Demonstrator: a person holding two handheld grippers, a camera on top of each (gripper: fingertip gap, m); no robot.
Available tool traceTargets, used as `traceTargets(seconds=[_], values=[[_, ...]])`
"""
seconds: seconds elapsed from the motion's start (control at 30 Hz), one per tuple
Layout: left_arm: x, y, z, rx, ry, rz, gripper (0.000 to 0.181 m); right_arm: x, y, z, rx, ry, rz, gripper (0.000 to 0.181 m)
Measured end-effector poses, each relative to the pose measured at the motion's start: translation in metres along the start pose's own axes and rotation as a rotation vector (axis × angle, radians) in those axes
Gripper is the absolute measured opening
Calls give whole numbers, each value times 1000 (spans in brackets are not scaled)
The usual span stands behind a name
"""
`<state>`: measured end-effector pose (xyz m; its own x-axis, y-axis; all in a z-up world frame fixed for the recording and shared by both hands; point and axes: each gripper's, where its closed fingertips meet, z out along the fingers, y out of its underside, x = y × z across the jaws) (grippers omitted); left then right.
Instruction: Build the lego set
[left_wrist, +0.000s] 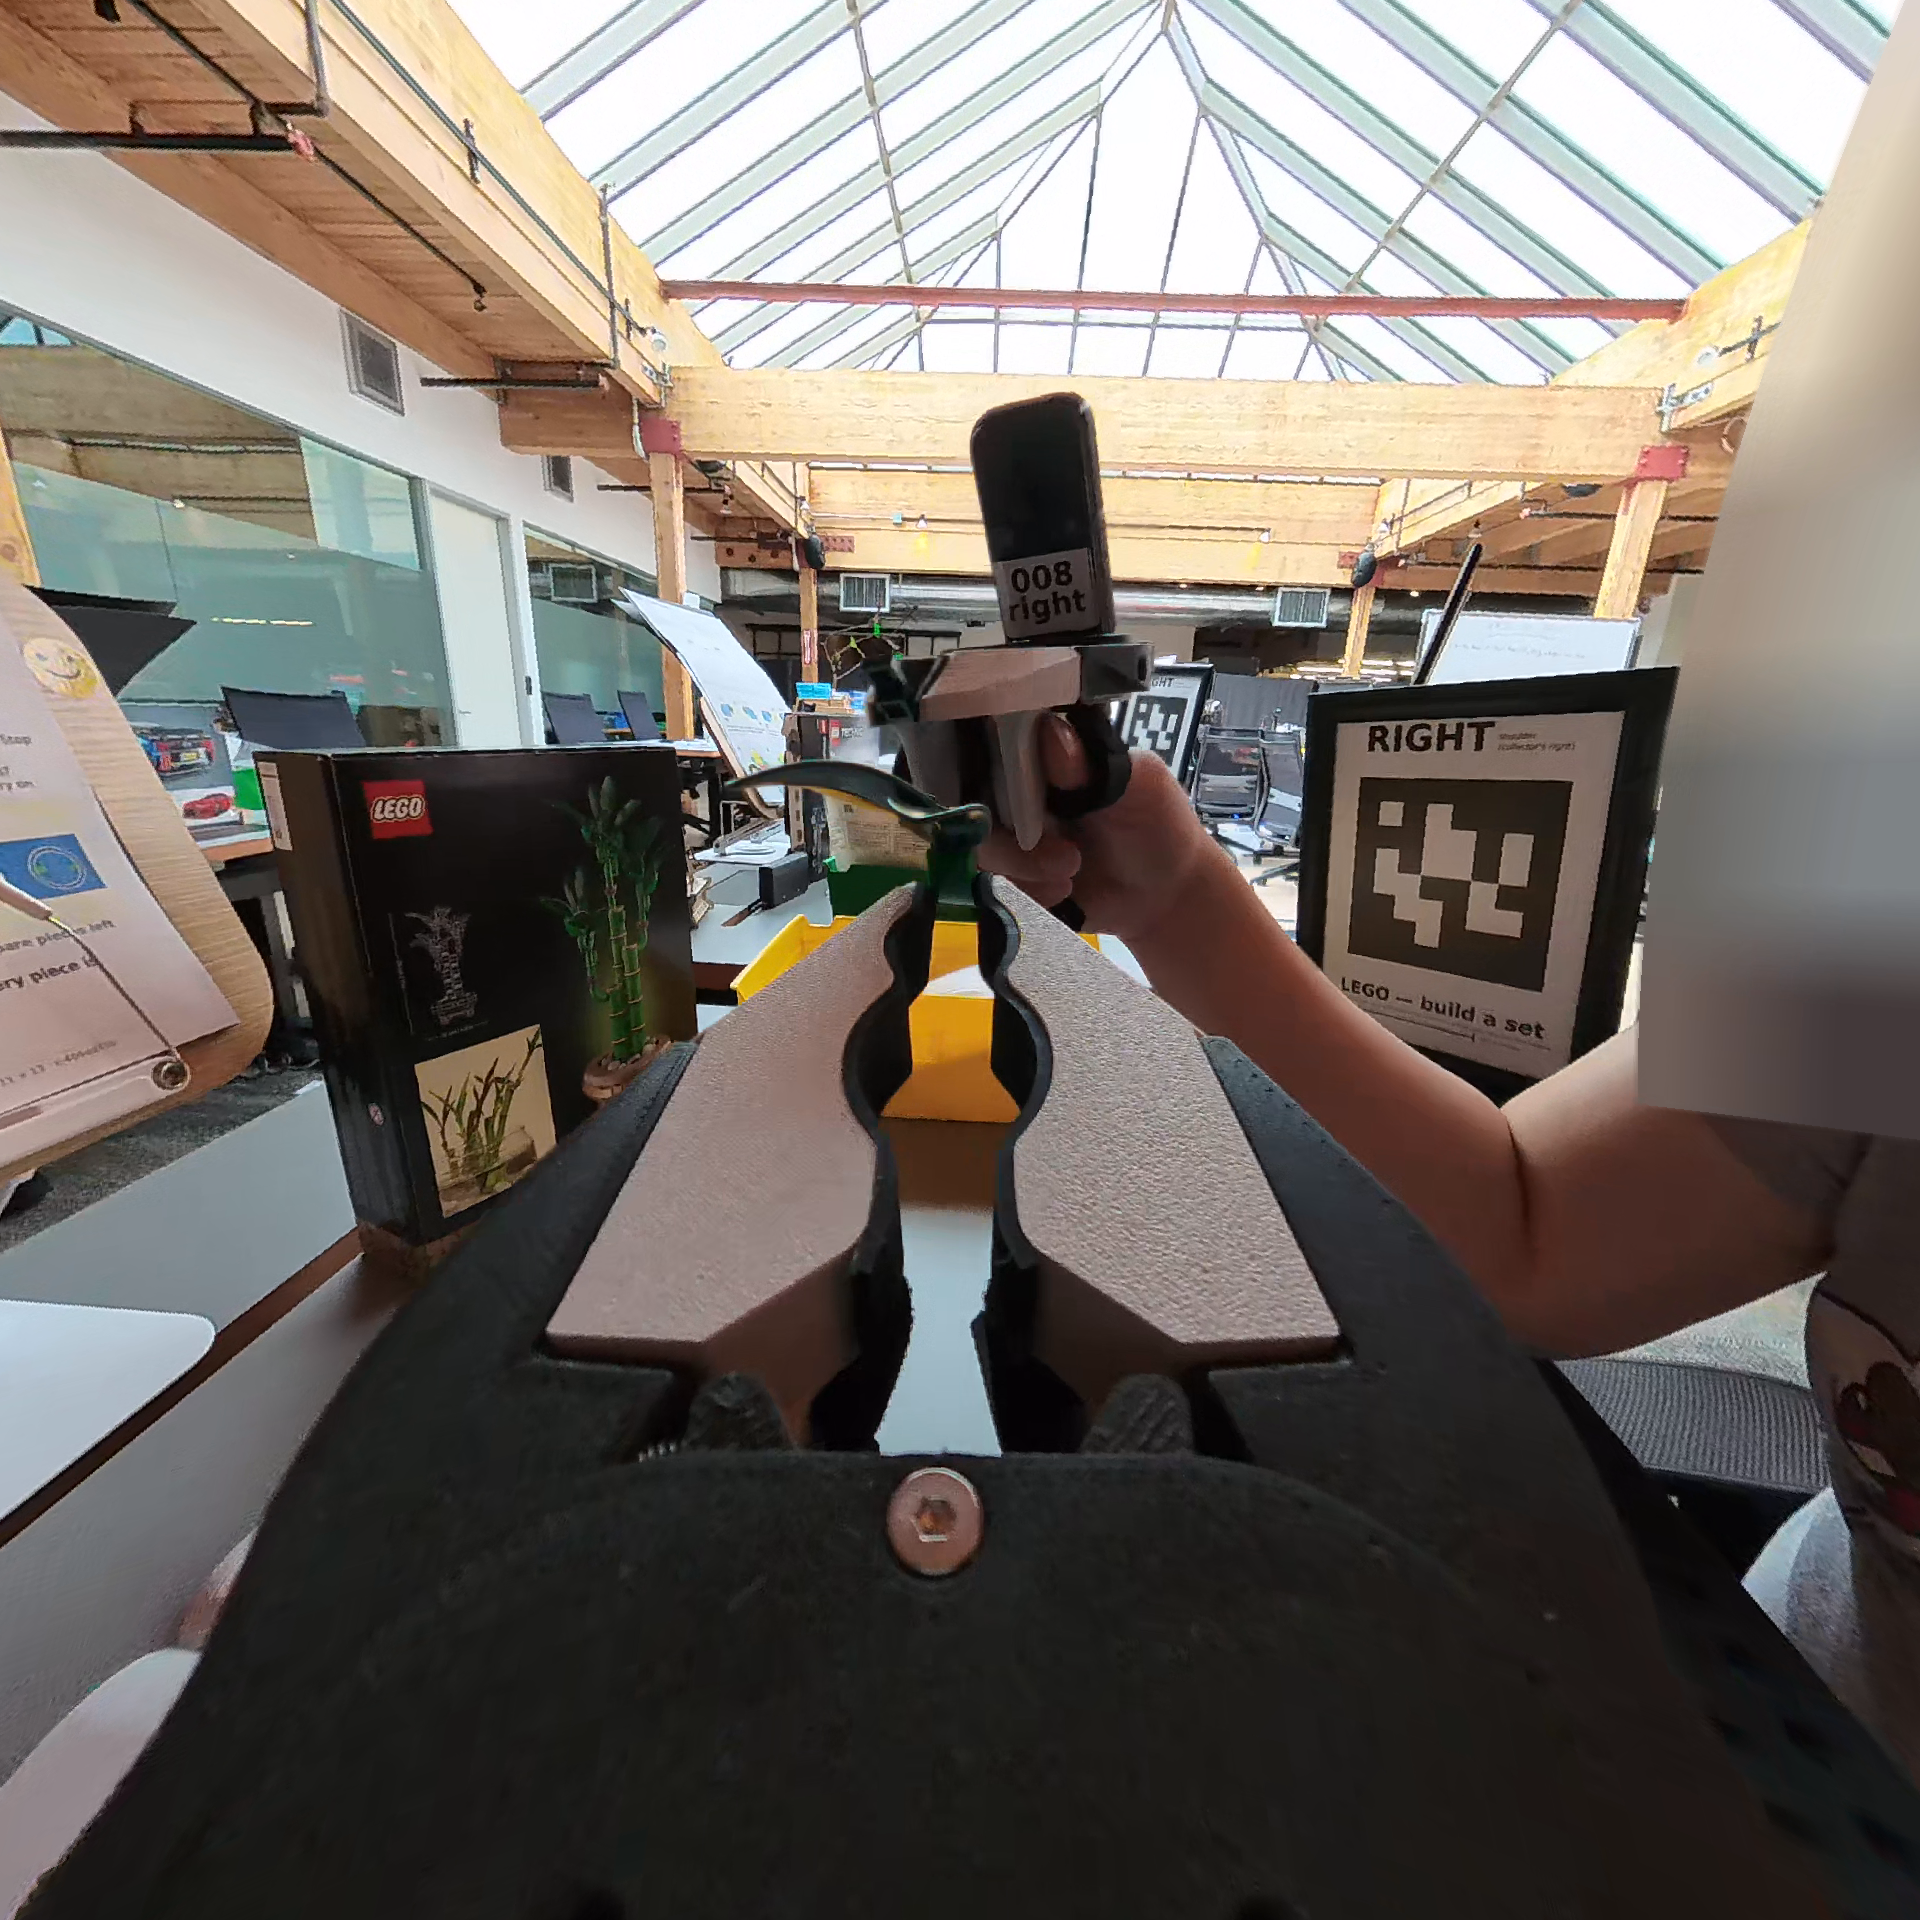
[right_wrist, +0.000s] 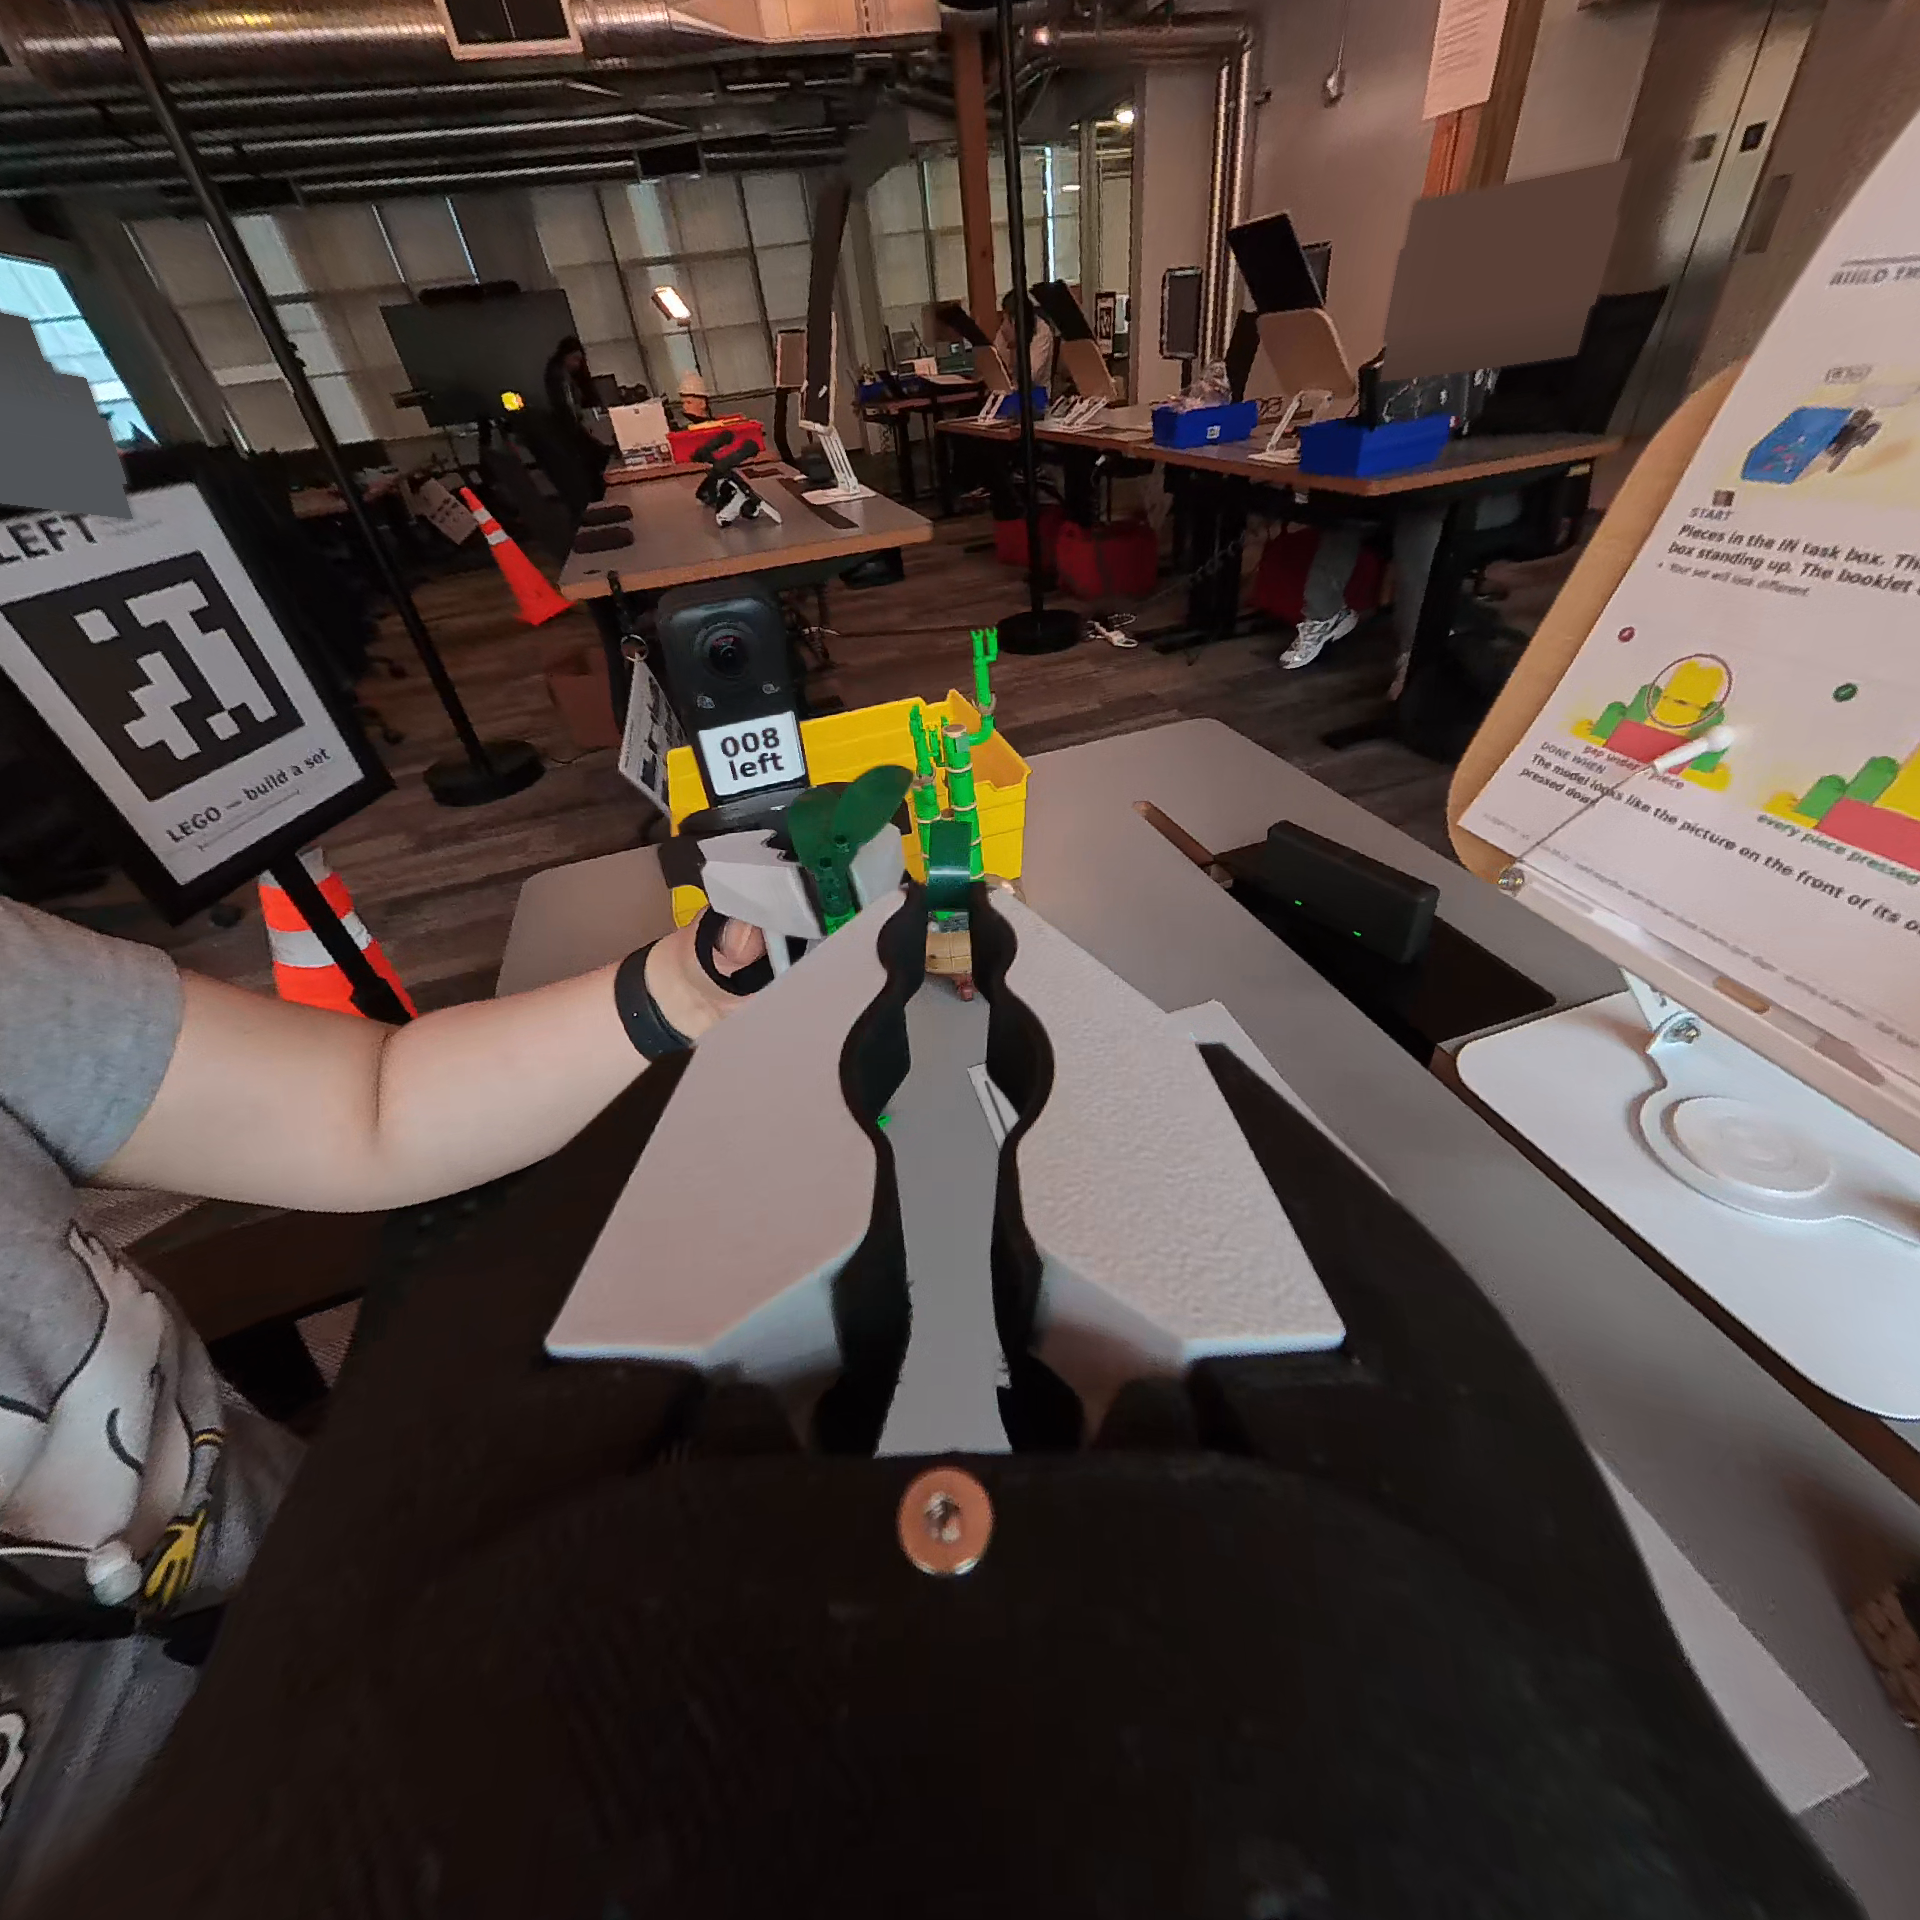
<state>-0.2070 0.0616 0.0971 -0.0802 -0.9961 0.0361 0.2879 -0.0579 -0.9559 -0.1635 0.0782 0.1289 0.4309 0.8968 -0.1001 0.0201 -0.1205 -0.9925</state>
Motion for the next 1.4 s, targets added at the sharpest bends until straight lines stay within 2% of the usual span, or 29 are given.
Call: traceTargets(seconds=[0.23,0.5,0.97,1.27,1.4], values=[[2,-5,0,29,8,-8,6,-15,-3,2,-39,18,-83,6],[8,-5,2,4,17,32,7,-24,9,14,-90,-63,-65,6],[16,-9,4,-10,48,-13,6,-43,15,36,-111,-152,-82,6],[11,1,5,-106,56,-148,6,-38,25,36,-148,-161,-27,6],[7,4,6,-157,27,-156,6,-34,29,36,-165,-153,-14,6]])
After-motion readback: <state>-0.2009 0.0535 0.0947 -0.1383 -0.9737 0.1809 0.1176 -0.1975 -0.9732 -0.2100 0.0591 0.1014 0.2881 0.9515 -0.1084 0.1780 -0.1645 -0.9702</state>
